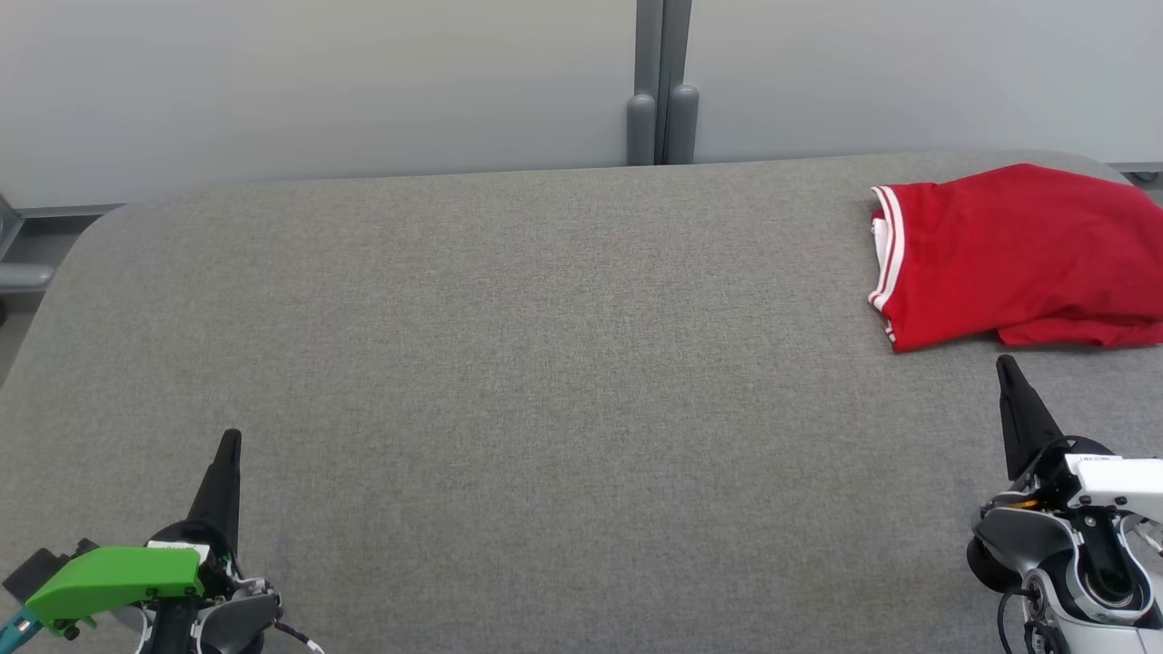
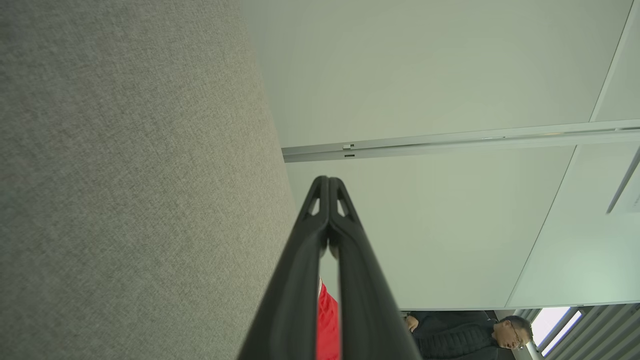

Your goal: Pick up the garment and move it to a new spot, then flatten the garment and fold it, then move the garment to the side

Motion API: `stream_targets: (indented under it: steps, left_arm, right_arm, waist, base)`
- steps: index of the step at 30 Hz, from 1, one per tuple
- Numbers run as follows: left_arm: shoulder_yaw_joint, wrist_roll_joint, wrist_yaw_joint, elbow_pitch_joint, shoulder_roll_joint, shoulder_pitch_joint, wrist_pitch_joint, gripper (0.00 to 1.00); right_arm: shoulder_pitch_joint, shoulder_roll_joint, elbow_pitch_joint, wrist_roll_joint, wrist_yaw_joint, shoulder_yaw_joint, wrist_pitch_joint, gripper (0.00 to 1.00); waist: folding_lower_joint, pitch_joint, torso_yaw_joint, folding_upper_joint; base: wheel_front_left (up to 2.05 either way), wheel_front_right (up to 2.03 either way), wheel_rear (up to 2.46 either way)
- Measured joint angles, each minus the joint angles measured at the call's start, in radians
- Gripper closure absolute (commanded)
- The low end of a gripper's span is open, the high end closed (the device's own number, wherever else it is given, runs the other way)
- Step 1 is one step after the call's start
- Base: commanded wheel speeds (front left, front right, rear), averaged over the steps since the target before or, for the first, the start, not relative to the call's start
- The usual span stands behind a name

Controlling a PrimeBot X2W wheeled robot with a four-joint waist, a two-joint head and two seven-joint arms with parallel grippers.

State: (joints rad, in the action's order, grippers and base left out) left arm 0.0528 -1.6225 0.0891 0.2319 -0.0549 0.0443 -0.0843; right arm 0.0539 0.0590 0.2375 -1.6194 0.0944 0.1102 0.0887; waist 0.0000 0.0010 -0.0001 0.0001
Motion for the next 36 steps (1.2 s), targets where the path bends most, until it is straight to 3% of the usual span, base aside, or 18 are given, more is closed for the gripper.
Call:
stream_targets:
  steps: [36]
  left_arm:
    - [0.001,0.000,0.008,0.011,0.000,0.002,-0.003,1.00]
  right_arm:
    - [0.000,0.000,0.007,0.000,0.001,0.001,0.000,1.00]
  waist:
    - [0.0000,0.000,0.000,0.0000]
  base:
    - [0.00,0.00,0.00]
